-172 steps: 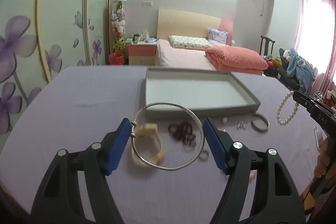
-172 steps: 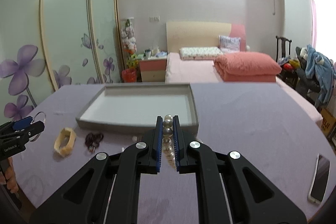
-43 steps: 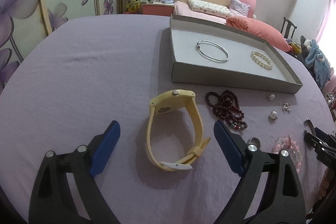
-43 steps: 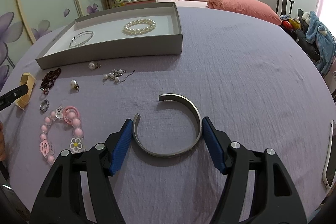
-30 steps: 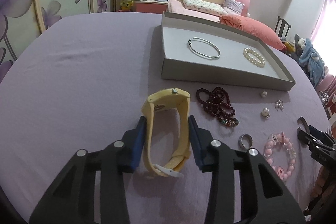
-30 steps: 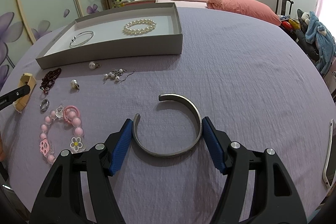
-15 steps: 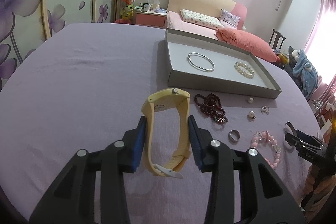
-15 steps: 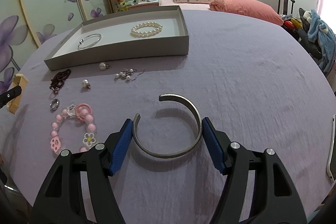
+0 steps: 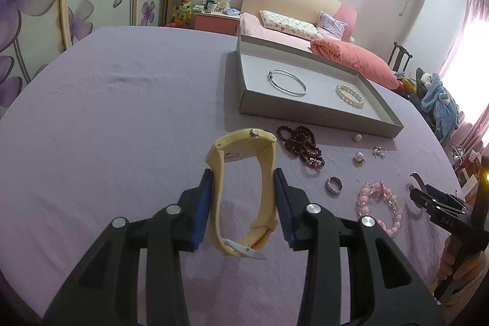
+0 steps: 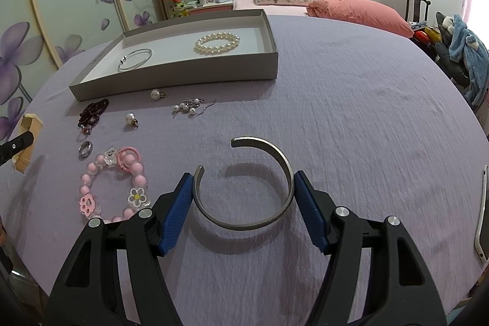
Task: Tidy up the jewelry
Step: 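Grasp the yellow watch strap with the left tool and lift it, then place the silver cuff and yellow watch into the grey tray, opening both tools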
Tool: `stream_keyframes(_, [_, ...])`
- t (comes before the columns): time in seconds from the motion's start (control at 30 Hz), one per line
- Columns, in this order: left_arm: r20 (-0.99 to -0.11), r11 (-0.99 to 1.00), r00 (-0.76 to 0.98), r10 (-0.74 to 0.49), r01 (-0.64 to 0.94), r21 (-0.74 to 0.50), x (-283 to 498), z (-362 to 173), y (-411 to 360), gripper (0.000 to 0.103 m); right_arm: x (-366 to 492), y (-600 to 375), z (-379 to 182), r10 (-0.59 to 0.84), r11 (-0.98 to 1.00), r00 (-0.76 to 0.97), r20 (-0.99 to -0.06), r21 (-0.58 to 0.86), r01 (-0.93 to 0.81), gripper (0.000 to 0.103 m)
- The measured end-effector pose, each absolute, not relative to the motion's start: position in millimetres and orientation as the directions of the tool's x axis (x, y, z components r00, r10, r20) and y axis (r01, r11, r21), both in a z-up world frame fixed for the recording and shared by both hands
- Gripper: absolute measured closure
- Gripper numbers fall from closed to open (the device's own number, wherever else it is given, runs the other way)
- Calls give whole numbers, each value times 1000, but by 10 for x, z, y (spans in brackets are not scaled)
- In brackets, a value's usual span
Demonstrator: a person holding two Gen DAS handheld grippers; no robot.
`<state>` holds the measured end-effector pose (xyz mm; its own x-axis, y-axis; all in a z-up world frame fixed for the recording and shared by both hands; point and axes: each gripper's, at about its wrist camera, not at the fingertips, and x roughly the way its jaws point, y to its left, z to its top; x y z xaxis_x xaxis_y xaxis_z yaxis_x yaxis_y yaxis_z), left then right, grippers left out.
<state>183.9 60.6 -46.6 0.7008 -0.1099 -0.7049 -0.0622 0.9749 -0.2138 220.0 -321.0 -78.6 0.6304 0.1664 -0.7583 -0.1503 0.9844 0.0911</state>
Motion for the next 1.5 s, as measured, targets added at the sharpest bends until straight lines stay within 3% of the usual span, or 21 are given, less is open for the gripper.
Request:
stream_keyframes(0.63, [-689,973,713,-127,-45,-226,1832,-414,570,64,2140,-3203,-681,180,983,659,-731,101,-156,36])
stream_keyframes(1.5, [-510,973,840,-184,82,-216,2346,174,176,63,2409,-3054,113,228,974,874,-429,91,-210,36])
